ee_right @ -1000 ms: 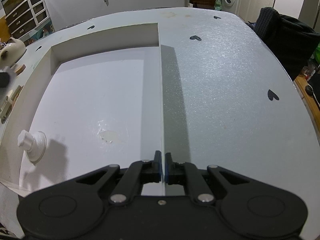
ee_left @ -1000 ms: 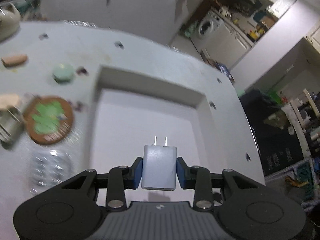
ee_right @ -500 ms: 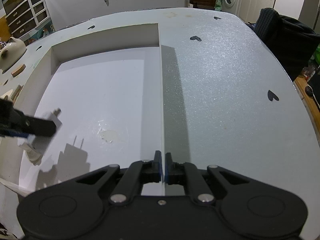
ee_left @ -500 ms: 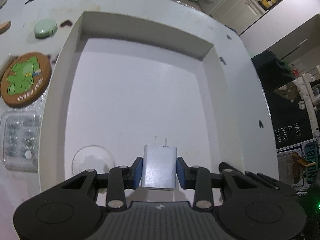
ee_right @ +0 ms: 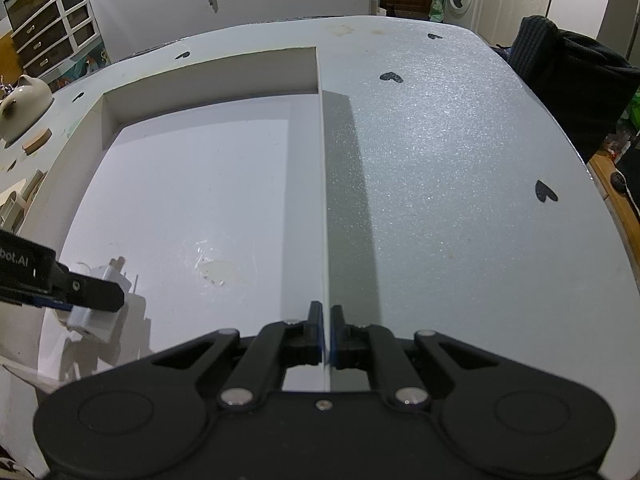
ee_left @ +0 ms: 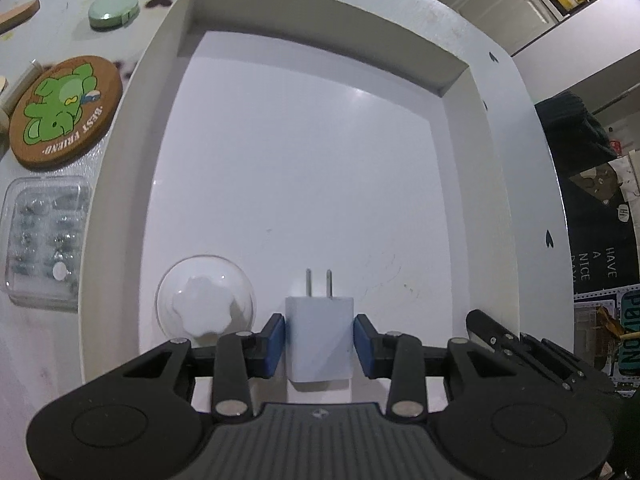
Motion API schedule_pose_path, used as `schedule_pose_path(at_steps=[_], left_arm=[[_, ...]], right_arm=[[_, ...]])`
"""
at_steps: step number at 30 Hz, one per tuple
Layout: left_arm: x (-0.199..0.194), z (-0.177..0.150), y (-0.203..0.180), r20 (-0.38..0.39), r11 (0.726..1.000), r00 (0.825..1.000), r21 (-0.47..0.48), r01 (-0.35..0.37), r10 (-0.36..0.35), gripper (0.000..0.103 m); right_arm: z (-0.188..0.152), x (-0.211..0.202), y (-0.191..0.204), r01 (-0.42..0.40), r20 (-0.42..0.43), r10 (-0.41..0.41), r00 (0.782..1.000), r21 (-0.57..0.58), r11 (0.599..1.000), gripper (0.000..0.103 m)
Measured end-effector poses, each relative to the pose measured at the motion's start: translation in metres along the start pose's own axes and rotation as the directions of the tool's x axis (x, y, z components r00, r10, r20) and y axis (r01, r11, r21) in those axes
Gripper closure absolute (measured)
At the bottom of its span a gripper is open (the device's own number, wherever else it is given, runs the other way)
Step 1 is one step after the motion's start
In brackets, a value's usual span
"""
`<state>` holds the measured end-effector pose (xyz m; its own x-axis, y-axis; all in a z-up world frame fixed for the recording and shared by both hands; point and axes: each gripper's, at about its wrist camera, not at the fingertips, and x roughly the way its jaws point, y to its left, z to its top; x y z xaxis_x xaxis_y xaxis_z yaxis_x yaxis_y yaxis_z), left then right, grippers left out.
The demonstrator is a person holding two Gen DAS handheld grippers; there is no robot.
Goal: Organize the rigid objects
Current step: 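Carry the plug with the left tool into the tray beside the cap, release, then move the left tool to the grey plastic holder and grasp it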
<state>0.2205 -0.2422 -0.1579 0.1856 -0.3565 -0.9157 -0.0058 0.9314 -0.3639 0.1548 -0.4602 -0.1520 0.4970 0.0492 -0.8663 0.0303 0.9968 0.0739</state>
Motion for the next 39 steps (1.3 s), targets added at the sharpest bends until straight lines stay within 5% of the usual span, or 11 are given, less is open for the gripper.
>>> schedule_pose_path(at_steps=[8,17,27,30,39], left_arm=[[-0.015,-0.004,-0.002,0.035,0.999,0.999,0.036,0.031,-0.032,0.036],[-0.068,-0.002,-0.002,0.213,0.993,0.973,0.093,0.066,-0.085,0.006],[-0.117,0.019,0.031,0.443,0.998,0.896,0.061,0.003,-0.029,0.000],[-0.128,0.024,0.046,0.516,0.995,0.856,0.064,-0.080,0.036,0.000],[-0.137,0.043,0.092,0.575,0.938,0.788,0.098,-0.332,0.219,0.000]], right_arm=[[0.000,0.000,0.000,-0.001,0.001,0.001,1.000,0.001,1.000,0.097],[0.000,0.000,0.000,-0.001,0.001,0.001,1.000,0.001,1.000,0.097],[0.000,0.000,0.000,-0.002,0.002,0.002,1.000,0.002,1.000,0.098],[0.000,0.000,0.000,-0.002,0.002,0.002,1.000,0.003,1.000,0.098],[0.000,0.000,0.000,-0.001,0.003,0.001,1.000,0.002,1.000,0.098]])
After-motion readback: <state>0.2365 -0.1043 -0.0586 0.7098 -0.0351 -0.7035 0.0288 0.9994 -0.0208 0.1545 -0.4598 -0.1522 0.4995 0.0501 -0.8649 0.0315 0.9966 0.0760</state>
